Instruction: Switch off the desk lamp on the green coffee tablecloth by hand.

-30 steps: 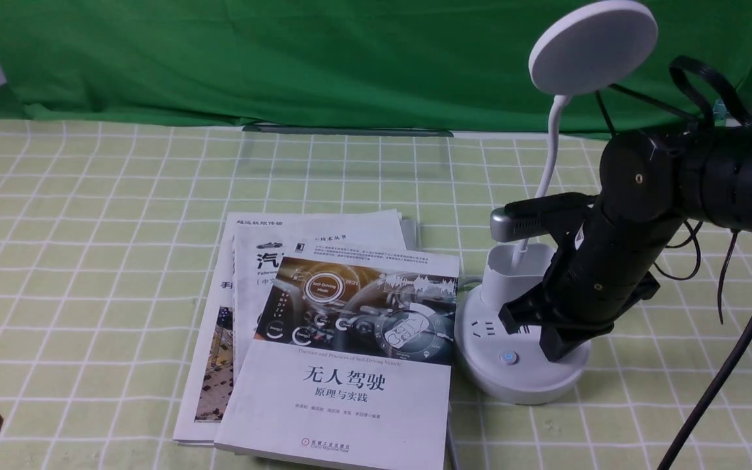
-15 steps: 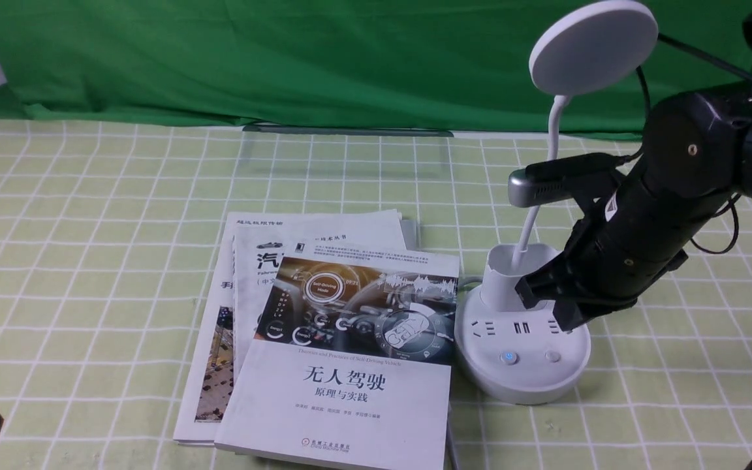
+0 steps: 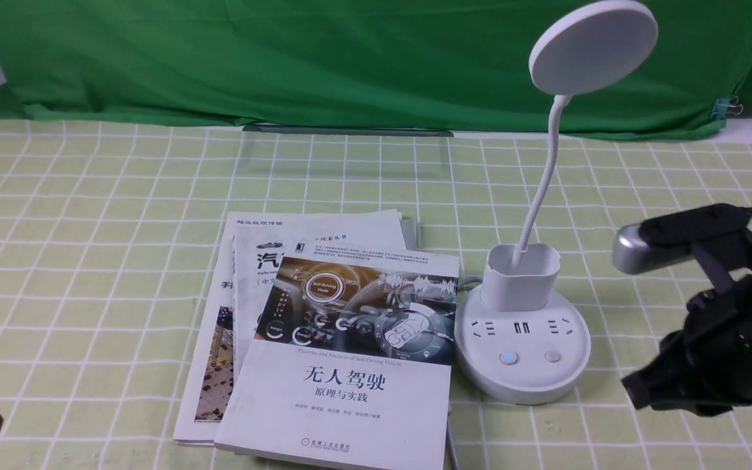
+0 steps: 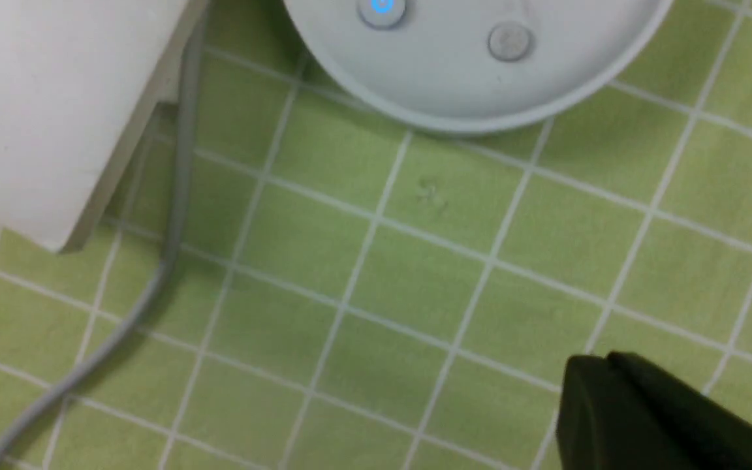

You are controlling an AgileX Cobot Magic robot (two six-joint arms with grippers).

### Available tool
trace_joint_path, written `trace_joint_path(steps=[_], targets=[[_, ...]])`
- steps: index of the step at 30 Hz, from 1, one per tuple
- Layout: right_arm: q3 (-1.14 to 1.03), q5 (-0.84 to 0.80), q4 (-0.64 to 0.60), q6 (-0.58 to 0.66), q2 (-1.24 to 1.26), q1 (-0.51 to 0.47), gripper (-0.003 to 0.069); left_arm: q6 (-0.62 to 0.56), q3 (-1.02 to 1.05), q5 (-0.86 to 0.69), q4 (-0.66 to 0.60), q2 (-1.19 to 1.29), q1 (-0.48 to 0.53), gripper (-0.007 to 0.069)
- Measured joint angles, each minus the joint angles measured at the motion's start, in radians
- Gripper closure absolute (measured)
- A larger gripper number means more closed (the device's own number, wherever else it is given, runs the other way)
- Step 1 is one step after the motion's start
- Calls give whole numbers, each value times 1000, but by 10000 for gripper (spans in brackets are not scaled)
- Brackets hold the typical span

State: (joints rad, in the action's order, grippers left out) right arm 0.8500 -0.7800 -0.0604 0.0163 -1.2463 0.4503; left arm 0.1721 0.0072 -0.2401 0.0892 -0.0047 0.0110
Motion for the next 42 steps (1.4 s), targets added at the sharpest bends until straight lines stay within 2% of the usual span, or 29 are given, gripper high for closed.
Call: trace_joint_path(steps=[4, 10, 15, 22, 24, 28, 33, 42], targets=[[-24, 2, 13, 0, 77, 0, 600, 0, 0, 0, 0, 0, 0, 214], [-24, 101, 21, -2, 158, 0, 592, 0, 0, 0, 0, 0, 0, 214], [-67, 160, 41, 36, 256, -6, 618, 0, 0, 0, 0, 0, 0, 214], [-421, 411, 38, 79, 649, -190, 618, 0, 0, 0, 0, 0, 0, 214], [-595, 518, 38, 80, 831, -265, 618, 0, 0, 0, 0, 0, 0, 214], [-801, 622, 37, 80, 1058, -343, 618, 0, 0, 0, 0, 0, 0, 214], [-856, 617, 34, 80, 1229, -360, 618, 0, 0, -1, 0, 0, 0, 214], [-859, 545, 34, 107, 1244, -360, 618, 0, 0, -1, 0, 0, 0, 214]])
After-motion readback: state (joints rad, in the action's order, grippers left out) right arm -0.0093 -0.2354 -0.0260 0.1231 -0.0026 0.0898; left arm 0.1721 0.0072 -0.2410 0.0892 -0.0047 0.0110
